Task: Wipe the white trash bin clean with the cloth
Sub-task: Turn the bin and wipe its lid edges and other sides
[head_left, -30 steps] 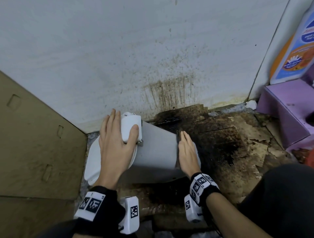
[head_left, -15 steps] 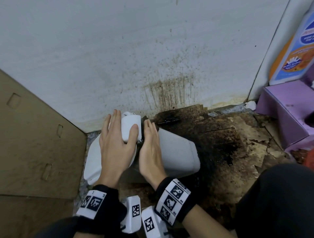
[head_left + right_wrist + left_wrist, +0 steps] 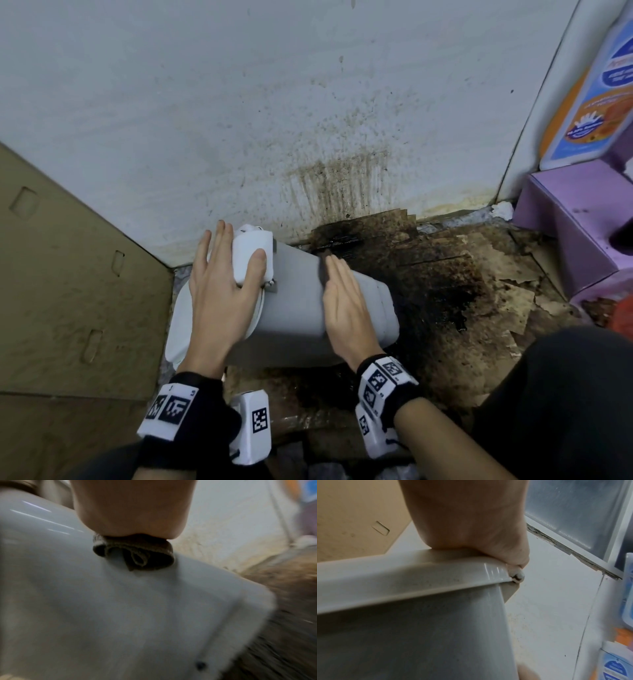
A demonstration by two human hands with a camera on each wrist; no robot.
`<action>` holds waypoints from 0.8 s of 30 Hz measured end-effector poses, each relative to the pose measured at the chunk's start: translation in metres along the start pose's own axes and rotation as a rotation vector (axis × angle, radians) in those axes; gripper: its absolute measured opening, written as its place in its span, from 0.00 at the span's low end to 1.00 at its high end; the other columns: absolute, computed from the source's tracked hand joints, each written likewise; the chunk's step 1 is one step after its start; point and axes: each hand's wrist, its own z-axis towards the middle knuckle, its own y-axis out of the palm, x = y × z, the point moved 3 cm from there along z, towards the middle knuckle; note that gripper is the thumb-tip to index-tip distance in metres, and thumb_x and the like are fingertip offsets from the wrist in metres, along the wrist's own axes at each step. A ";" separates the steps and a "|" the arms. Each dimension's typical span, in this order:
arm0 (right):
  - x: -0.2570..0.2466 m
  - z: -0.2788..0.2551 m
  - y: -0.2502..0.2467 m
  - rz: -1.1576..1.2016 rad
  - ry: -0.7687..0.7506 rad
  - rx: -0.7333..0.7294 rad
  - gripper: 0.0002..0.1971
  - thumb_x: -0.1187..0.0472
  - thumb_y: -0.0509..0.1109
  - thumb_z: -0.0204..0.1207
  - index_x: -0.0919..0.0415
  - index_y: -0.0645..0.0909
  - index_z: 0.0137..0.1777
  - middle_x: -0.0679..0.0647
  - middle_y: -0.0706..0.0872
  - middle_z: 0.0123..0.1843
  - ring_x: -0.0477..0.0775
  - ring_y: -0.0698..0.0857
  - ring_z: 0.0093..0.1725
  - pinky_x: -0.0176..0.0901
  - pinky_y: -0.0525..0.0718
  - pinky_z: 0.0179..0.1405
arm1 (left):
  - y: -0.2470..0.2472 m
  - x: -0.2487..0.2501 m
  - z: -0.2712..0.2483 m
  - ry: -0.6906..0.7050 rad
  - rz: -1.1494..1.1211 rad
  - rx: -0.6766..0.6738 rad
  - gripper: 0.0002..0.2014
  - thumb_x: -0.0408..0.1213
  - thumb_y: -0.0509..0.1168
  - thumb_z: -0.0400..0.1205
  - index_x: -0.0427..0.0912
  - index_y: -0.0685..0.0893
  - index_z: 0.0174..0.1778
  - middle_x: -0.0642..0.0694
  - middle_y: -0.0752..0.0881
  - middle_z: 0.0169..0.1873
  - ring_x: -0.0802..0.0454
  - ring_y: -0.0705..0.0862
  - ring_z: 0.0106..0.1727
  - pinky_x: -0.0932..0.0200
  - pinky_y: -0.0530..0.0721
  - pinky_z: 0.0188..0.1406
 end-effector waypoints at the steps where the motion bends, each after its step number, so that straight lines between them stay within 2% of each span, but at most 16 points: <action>1: 0.019 -0.002 -0.005 -0.005 0.063 -0.002 0.29 0.52 0.42 0.90 0.58 0.56 0.90 0.48 0.56 0.91 0.42 0.51 0.90 0.43 0.49 0.90 | 0.000 0.000 -0.001 0.001 -0.004 -0.005 0.42 0.68 0.47 0.83 0.52 0.60 0.93 0.58 0.56 0.92 0.64 0.48 0.90 0.48 0.52 0.88; 5: 0.081 -0.009 -0.026 -0.003 0.290 0.022 0.26 0.53 0.44 0.93 0.57 0.57 0.90 0.50 0.57 0.92 0.43 0.52 0.90 0.31 0.44 0.86 | 0.005 0.000 -0.001 0.037 0.000 -0.008 0.43 0.69 0.47 0.82 0.50 0.59 0.93 0.58 0.57 0.92 0.63 0.49 0.91 0.56 0.50 0.85; 7: 0.092 -0.009 -0.029 0.055 0.331 0.021 0.25 0.55 0.46 0.94 0.55 0.58 0.90 0.49 0.58 0.91 0.43 0.52 0.90 0.31 0.45 0.85 | 0.007 0.001 0.000 0.044 -0.001 -0.010 0.44 0.69 0.47 0.82 0.50 0.59 0.93 0.57 0.58 0.92 0.62 0.50 0.91 0.58 0.49 0.85; 9: 0.091 -0.008 -0.028 0.074 0.322 0.030 0.25 0.56 0.48 0.94 0.55 0.60 0.89 0.49 0.59 0.91 0.42 0.53 0.89 0.33 0.46 0.86 | 0.007 0.001 0.000 0.039 0.011 -0.005 0.44 0.69 0.46 0.82 0.50 0.59 0.93 0.56 0.58 0.92 0.60 0.50 0.91 0.55 0.51 0.86; 11: 0.080 -0.008 -0.024 0.057 0.284 0.073 0.24 0.58 0.49 0.93 0.57 0.62 0.88 0.51 0.62 0.90 0.41 0.55 0.87 0.39 0.47 0.89 | 0.006 0.000 -0.001 0.030 0.034 0.002 0.44 0.69 0.45 0.82 0.50 0.58 0.93 0.56 0.58 0.92 0.60 0.50 0.92 0.50 0.52 0.88; 13: 0.055 -0.006 -0.018 0.069 0.217 0.082 0.26 0.55 0.48 0.91 0.58 0.62 0.88 0.51 0.62 0.90 0.38 0.55 0.86 0.44 0.48 0.90 | 0.006 0.000 -0.001 0.027 0.052 0.007 0.44 0.69 0.45 0.82 0.49 0.59 0.93 0.55 0.58 0.92 0.59 0.50 0.92 0.48 0.52 0.88; 16: -0.009 0.003 -0.005 0.117 0.048 0.017 0.29 0.52 0.47 0.89 0.57 0.60 0.89 0.47 0.59 0.90 0.37 0.52 0.88 0.39 0.46 0.89 | 0.008 0.001 0.000 0.037 0.060 0.008 0.44 0.69 0.45 0.82 0.48 0.59 0.93 0.54 0.58 0.92 0.59 0.50 0.92 0.50 0.51 0.88; 19: -0.066 0.007 0.007 0.164 -0.130 -0.047 0.28 0.56 0.48 0.91 0.60 0.57 0.90 0.48 0.57 0.91 0.38 0.49 0.90 0.36 0.46 0.89 | 0.008 0.002 -0.001 0.044 0.057 0.010 0.44 0.69 0.45 0.82 0.48 0.58 0.93 0.54 0.57 0.92 0.59 0.50 0.92 0.51 0.51 0.87; 21: -0.076 0.007 0.010 0.194 -0.178 -0.065 0.27 0.59 0.50 0.91 0.61 0.57 0.90 0.49 0.57 0.91 0.40 0.50 0.90 0.38 0.48 0.89 | 0.006 0.000 -0.003 0.038 0.055 0.006 0.44 0.69 0.45 0.82 0.49 0.58 0.93 0.55 0.57 0.92 0.59 0.49 0.92 0.54 0.50 0.86; 24: -0.059 0.006 0.003 0.157 -0.246 -0.043 0.26 0.63 0.52 0.92 0.61 0.60 0.89 0.50 0.60 0.91 0.42 0.54 0.90 0.42 0.53 0.89 | 0.003 0.000 -0.004 0.044 0.050 -0.018 0.44 0.69 0.45 0.82 0.50 0.57 0.93 0.57 0.55 0.92 0.62 0.47 0.92 0.57 0.49 0.85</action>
